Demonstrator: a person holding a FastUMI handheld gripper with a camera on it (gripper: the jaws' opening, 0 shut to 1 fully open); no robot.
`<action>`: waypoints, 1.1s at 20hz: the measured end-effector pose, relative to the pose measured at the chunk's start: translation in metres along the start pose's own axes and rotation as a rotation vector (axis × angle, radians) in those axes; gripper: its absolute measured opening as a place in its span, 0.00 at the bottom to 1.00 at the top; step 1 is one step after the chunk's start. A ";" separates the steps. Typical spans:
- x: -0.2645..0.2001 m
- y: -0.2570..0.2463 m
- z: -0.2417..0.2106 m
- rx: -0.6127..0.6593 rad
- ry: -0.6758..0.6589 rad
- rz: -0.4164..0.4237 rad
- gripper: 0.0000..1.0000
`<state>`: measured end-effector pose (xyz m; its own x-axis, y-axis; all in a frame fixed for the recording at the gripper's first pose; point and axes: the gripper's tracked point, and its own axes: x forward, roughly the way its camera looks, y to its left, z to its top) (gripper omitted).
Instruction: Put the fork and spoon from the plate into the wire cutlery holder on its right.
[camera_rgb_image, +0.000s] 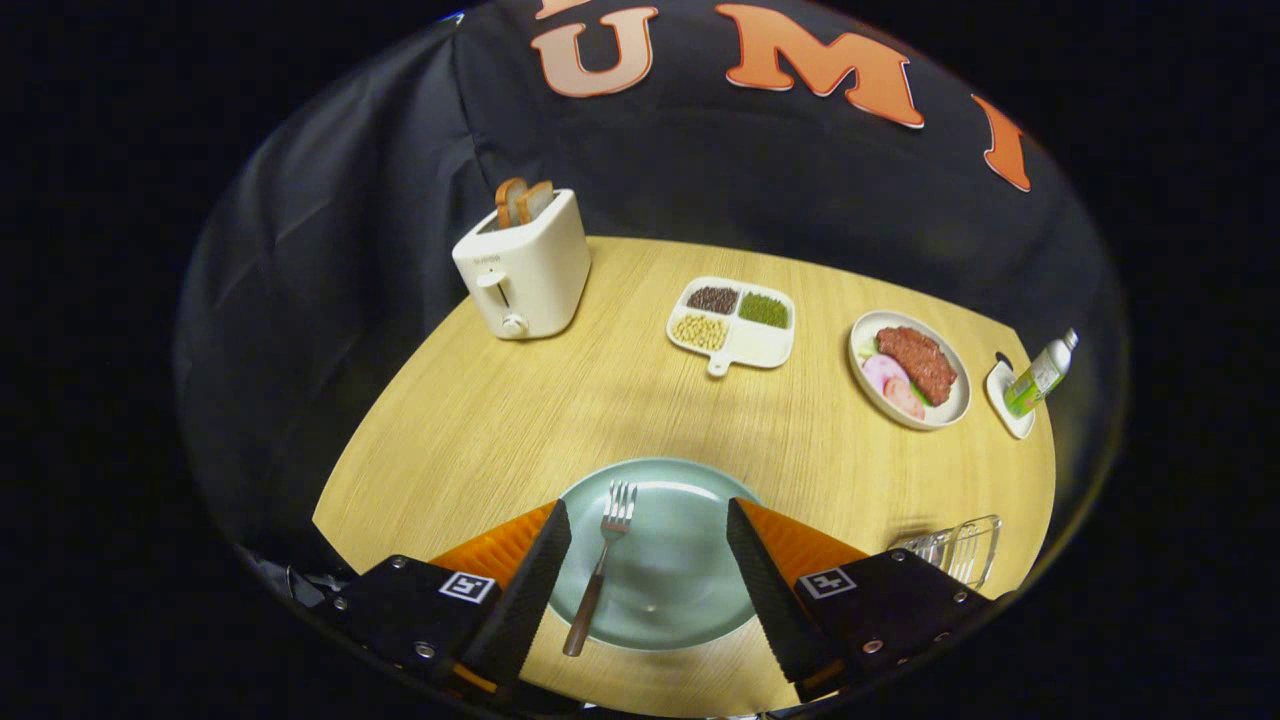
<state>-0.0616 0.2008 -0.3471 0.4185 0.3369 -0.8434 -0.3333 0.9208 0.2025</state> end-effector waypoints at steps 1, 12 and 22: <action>0.005 0.003 -0.008 0.007 0.041 0.007 0.94; 0.056 0.026 -0.077 0.054 0.407 -0.026 0.72; 0.074 0.037 -0.103 0.107 0.524 -0.053 0.13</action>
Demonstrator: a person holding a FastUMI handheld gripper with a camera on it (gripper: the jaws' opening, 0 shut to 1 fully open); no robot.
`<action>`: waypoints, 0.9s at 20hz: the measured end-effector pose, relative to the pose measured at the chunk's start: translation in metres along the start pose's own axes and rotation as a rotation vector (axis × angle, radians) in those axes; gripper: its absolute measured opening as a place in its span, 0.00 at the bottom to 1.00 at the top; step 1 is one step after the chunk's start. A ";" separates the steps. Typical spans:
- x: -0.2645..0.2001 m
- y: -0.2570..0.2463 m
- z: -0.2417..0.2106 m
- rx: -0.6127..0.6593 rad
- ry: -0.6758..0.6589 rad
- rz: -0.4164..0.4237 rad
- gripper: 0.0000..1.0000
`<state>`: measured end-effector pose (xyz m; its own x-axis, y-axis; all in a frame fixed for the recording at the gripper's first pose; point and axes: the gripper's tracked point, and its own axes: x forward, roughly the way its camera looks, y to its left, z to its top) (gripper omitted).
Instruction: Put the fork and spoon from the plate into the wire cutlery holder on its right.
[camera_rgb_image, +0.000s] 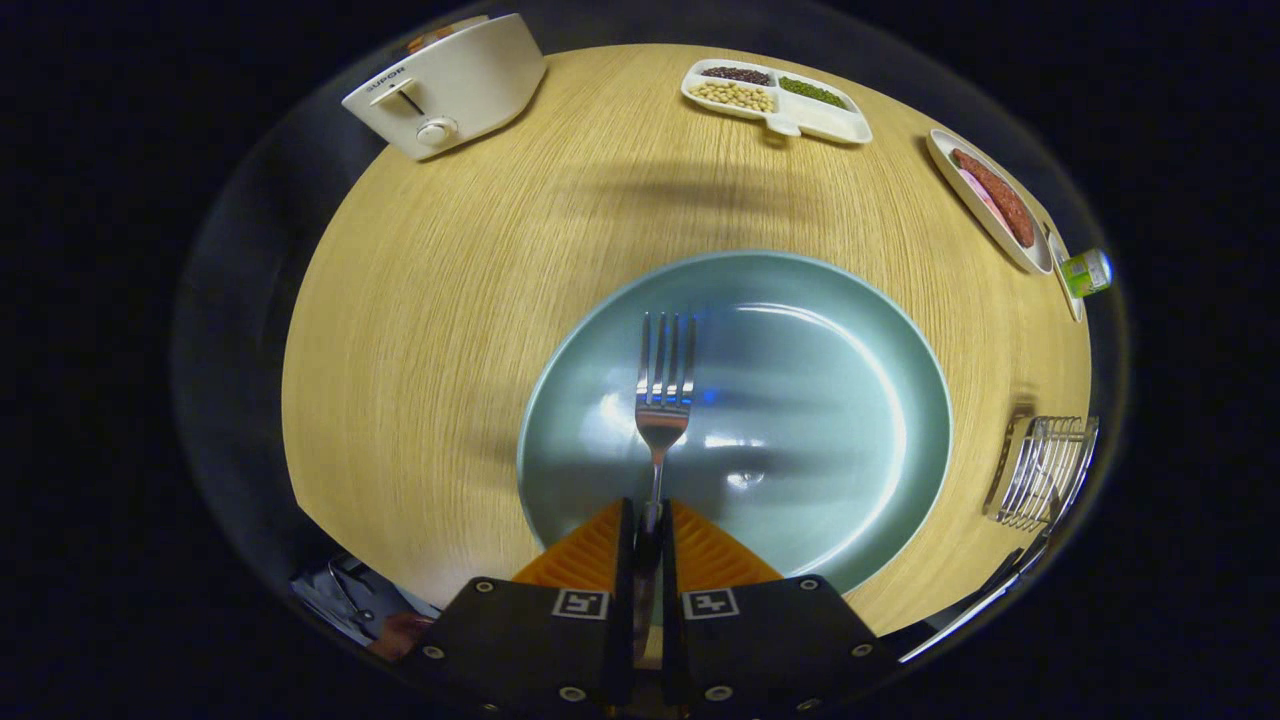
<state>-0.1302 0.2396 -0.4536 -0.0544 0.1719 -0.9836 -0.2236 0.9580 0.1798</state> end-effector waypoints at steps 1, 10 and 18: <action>-0.001 -0.001 0.001 0.009 -0.009 0.005 0.11; -0.031 -0.021 0.010 0.094 -0.158 0.074 0.04; -0.103 -0.103 -0.011 0.182 -0.290 0.045 0.03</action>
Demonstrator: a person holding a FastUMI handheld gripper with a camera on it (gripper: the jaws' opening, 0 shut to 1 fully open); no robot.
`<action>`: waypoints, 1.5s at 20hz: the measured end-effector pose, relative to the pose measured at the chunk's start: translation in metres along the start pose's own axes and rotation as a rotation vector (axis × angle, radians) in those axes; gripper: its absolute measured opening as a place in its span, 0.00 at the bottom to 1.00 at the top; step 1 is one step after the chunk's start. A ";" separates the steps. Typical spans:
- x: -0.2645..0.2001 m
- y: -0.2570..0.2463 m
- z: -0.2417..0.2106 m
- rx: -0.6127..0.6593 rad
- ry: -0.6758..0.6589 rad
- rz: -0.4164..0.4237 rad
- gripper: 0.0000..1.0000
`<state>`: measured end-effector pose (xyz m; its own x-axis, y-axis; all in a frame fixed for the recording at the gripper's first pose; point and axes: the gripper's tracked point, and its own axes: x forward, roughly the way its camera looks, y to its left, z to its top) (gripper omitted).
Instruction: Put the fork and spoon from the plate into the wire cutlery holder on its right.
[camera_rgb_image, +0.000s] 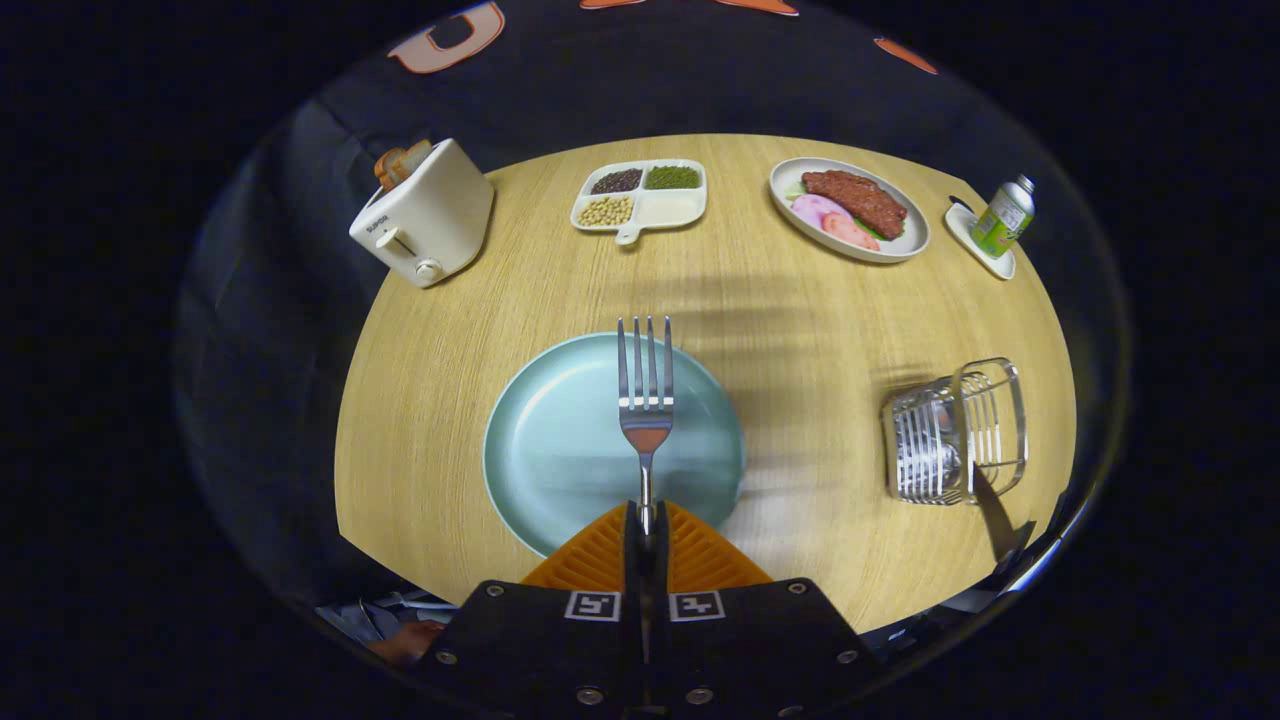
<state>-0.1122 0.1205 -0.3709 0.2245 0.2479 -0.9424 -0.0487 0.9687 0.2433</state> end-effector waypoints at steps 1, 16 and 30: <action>-0.008 -0.015 0.001 0.013 -0.011 -0.013 0.03; -0.093 -0.178 -0.007 0.119 -0.057 -0.115 0.04; -0.062 -0.201 0.006 0.079 -0.039 -0.049 0.12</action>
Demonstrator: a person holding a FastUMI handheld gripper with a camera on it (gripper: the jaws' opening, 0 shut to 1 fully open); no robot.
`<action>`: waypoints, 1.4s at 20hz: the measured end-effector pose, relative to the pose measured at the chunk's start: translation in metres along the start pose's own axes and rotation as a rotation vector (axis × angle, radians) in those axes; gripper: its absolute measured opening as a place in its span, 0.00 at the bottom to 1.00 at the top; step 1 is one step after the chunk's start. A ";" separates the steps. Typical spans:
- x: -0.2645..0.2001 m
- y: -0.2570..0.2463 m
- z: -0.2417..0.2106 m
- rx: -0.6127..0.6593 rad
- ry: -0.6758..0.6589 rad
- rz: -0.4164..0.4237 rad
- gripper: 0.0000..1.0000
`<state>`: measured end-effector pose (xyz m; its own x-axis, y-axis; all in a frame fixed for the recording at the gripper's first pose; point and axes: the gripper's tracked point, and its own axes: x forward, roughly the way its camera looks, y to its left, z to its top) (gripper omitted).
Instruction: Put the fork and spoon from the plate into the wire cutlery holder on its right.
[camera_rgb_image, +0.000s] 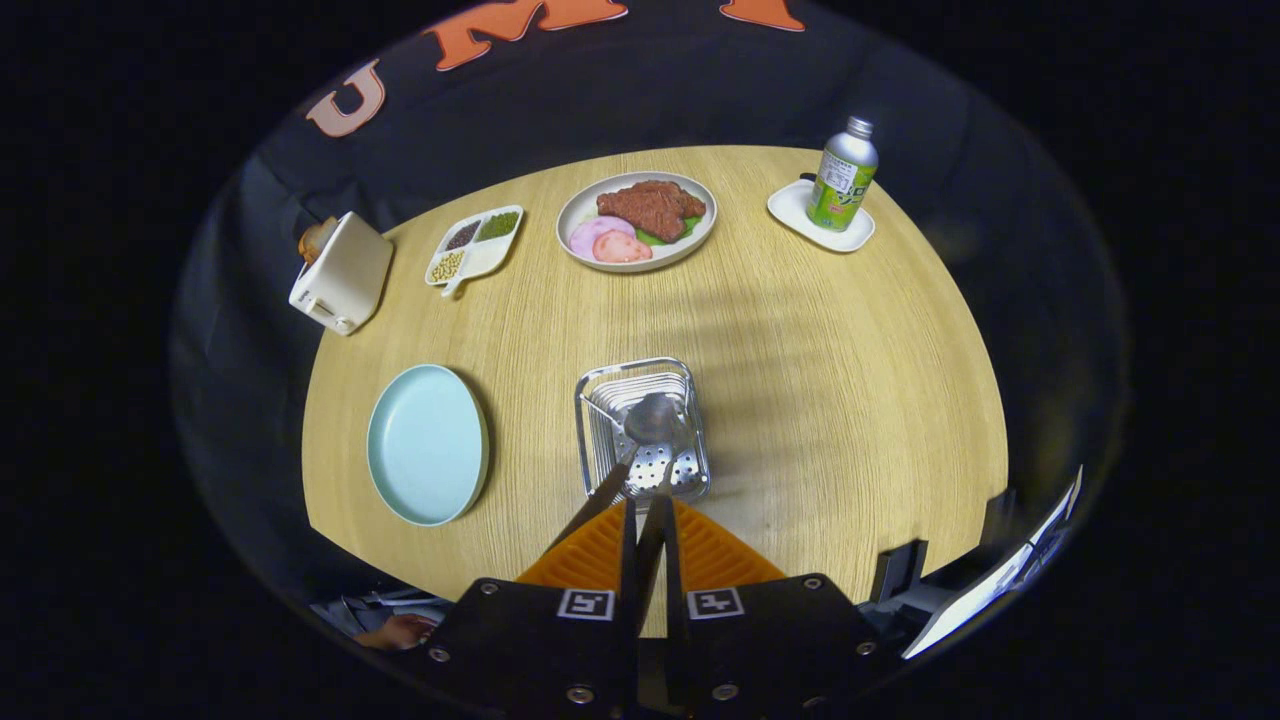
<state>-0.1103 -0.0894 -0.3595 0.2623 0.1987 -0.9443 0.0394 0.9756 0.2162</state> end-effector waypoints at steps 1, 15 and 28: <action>-0.003 0.001 0.008 -0.005 -0.031 0.011 0.14; -0.200 0.040 0.184 -0.192 -0.992 -0.023 0.86; -0.335 0.067 0.215 -0.163 -1.397 -0.028 0.94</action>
<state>0.0114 -0.1112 0.0245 0.9953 0.0173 0.0952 -0.0249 0.9965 0.0796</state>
